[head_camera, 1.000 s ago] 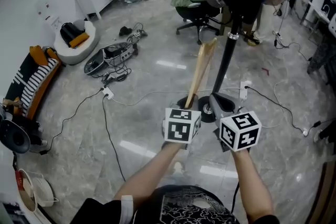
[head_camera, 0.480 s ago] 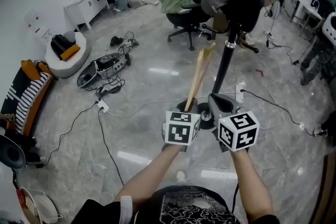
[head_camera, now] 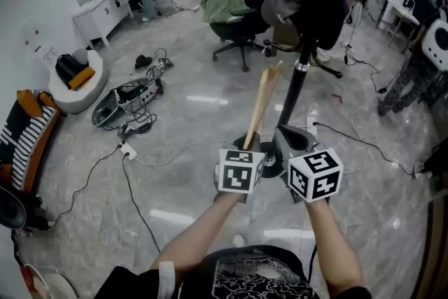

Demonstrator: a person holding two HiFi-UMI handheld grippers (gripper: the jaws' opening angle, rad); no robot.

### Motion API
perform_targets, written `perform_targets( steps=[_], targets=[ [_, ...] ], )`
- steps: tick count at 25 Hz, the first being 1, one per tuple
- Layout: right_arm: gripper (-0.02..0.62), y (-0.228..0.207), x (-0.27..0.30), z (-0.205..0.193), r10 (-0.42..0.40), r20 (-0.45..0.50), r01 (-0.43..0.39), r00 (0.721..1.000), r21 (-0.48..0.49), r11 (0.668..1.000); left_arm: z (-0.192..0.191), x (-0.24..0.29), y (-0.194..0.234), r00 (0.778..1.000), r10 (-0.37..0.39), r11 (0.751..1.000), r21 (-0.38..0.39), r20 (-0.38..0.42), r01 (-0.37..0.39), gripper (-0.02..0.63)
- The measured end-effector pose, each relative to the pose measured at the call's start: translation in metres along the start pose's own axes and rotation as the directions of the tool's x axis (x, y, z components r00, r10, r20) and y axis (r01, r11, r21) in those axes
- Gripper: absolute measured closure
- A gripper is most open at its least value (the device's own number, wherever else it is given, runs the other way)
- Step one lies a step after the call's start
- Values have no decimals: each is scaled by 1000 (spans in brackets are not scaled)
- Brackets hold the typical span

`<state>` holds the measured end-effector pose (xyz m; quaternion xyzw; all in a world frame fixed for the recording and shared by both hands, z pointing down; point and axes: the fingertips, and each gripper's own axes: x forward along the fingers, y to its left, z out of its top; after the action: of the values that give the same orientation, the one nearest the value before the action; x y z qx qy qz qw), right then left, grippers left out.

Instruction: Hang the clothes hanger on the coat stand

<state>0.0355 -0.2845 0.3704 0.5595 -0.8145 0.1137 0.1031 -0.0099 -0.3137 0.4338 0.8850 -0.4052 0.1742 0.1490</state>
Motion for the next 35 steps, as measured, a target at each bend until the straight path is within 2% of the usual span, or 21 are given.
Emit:
perform_targets(
  steps=[10, 22, 35],
  targets=[
    [595, -38, 11, -8, 3, 2, -3, 1000, 0, 1000, 2, 40, -5, 1000, 15, 1000, 5, -15, -15, 594],
    [595, -89, 21, -4, 55, -7, -55, 998, -6, 998, 12, 83, -23, 998, 60, 998, -5, -27, -60, 594],
    [595, -119, 40, -3, 105, -32, -105, 994, -15, 994, 23, 115, -23, 994, 106, 994, -20, -39, -107, 594]
  ],
)
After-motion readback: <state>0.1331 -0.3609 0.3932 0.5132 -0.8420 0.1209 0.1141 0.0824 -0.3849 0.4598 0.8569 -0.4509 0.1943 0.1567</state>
